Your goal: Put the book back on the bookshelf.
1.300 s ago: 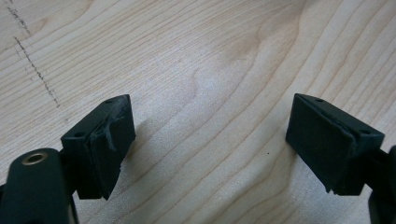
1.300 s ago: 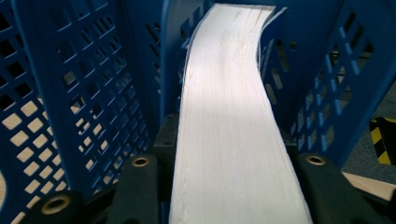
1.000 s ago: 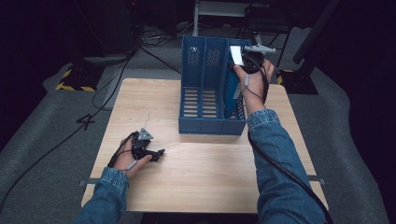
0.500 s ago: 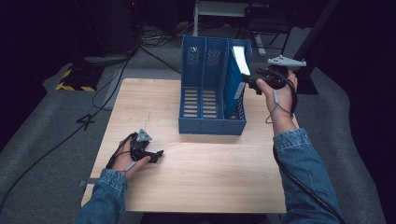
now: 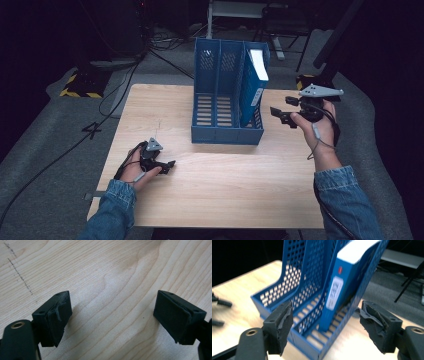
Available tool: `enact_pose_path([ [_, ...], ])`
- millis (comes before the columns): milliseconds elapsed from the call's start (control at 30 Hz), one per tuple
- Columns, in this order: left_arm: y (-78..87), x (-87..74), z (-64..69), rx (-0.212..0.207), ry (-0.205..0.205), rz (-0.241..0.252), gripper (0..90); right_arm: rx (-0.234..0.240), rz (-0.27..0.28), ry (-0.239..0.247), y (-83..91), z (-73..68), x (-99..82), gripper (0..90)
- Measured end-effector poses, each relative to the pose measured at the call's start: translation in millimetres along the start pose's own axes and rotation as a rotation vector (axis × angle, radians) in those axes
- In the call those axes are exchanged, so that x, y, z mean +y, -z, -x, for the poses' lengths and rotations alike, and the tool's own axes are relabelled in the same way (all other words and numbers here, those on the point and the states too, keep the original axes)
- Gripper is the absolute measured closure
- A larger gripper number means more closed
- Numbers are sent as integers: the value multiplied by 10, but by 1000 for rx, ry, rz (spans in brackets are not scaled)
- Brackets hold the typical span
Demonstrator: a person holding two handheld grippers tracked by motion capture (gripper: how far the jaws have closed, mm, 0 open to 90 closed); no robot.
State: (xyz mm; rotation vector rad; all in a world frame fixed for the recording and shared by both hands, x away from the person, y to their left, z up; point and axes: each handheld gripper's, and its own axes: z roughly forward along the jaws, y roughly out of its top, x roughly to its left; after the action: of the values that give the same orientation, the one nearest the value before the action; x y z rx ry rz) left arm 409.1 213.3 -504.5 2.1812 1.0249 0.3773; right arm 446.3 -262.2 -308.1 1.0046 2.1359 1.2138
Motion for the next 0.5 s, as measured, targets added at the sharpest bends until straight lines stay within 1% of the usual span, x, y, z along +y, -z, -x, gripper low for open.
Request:
enact_pose_path([
  [33,-1,4,-6,5,-9,0,151,-6,-10,8,10,-3,-35,272],
  [133,-1,7,-7,8,-11,-1,150,12,-35,-3,38,-18,-188,269],
  [200,-1,6,-6,7,-10,-1,151,30,-68,1,43,-33,-307,269],
  [267,-1,6,-6,8,-10,-1,151,39,-95,6,44,-53,-419,266],
  [333,-1,6,-7,8,-11,0,150,54,-110,12,37,-68,-519,266],
  [367,-2,6,-7,8,-11,0,151,66,-116,6,30,-78,-590,266],
  [500,-1,6,-5,8,-11,-2,150,90,-138,-5,-26,-100,-809,264],
])
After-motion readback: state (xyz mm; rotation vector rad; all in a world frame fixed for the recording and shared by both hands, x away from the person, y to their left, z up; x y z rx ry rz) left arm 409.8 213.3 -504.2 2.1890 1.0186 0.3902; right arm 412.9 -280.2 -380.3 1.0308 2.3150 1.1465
